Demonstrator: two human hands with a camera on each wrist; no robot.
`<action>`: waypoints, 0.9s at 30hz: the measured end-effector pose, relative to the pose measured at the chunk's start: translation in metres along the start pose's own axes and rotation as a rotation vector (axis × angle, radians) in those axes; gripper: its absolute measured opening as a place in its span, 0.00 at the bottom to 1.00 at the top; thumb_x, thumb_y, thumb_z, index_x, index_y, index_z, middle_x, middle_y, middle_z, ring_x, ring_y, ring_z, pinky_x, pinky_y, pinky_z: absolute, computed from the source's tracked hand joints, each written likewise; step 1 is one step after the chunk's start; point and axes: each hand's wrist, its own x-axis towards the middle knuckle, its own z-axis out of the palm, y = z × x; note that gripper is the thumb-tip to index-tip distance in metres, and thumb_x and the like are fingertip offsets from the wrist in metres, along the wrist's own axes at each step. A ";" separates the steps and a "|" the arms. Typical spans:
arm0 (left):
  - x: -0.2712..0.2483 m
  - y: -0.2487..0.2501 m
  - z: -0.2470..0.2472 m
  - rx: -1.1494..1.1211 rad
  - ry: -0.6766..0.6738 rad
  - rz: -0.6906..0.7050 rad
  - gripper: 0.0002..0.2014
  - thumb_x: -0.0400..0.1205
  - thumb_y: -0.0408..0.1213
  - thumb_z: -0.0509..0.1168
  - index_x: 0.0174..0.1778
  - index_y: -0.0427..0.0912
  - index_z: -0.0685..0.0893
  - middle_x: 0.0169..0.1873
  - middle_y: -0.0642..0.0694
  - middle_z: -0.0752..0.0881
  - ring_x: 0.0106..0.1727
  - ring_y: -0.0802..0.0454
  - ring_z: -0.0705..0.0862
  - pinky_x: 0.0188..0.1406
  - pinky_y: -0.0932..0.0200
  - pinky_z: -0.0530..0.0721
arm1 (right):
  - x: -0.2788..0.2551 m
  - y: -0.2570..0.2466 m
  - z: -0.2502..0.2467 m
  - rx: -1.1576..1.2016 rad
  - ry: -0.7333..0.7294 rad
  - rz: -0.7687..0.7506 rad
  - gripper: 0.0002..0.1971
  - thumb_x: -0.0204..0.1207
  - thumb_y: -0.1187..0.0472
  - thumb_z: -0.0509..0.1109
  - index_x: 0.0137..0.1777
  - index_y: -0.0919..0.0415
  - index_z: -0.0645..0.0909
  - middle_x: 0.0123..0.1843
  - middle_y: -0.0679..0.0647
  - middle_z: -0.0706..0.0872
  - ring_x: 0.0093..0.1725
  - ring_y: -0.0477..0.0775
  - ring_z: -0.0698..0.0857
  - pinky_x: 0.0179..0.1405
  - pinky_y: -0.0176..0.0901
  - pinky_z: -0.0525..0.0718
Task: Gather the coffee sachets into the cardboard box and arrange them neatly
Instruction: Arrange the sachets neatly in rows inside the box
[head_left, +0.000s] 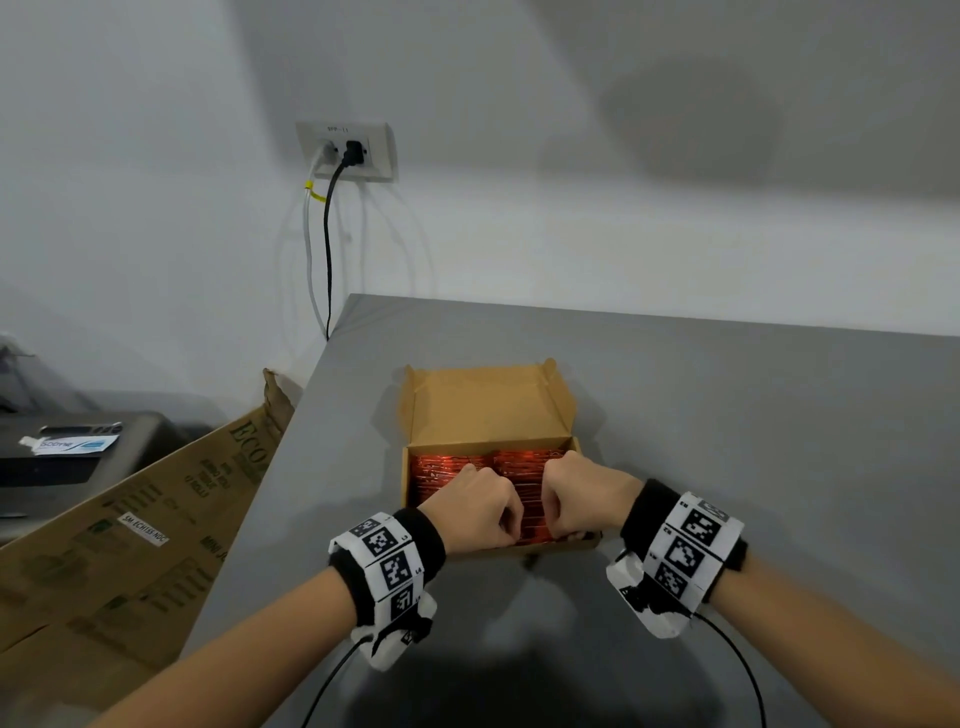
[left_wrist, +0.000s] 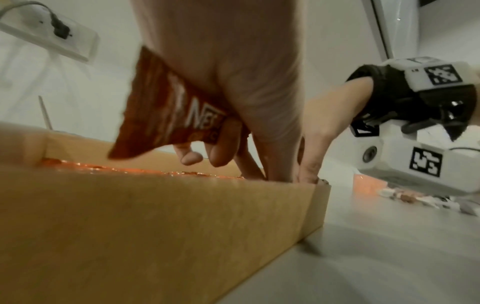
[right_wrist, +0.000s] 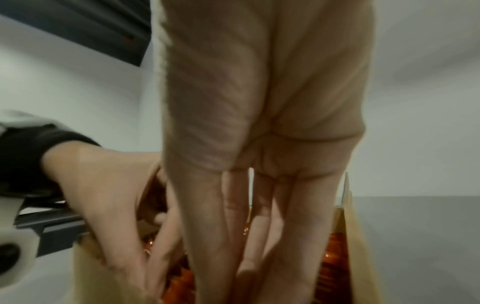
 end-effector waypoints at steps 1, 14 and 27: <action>0.000 0.001 0.001 0.032 0.002 0.009 0.05 0.75 0.36 0.67 0.36 0.46 0.89 0.41 0.53 0.89 0.42 0.56 0.84 0.55 0.58 0.75 | 0.000 0.000 0.001 -0.001 -0.001 -0.003 0.06 0.69 0.72 0.70 0.42 0.70 0.88 0.43 0.63 0.90 0.29 0.50 0.81 0.41 0.45 0.88; -0.012 0.017 -0.030 -0.629 0.726 0.027 0.08 0.78 0.23 0.50 0.41 0.40 0.68 0.33 0.39 0.73 0.32 0.51 0.72 0.34 0.66 0.74 | 0.005 -0.028 0.035 0.605 0.456 -0.292 0.12 0.82 0.61 0.62 0.64 0.58 0.79 0.51 0.48 0.87 0.44 0.35 0.84 0.45 0.26 0.78; -0.026 -0.027 -0.038 -0.446 0.740 -0.115 0.03 0.76 0.33 0.72 0.42 0.45 0.85 0.39 0.53 0.87 0.41 0.57 0.85 0.45 0.61 0.85 | 0.018 -0.005 0.012 0.511 0.754 -0.201 0.05 0.78 0.63 0.68 0.42 0.56 0.75 0.38 0.46 0.78 0.37 0.50 0.81 0.41 0.42 0.81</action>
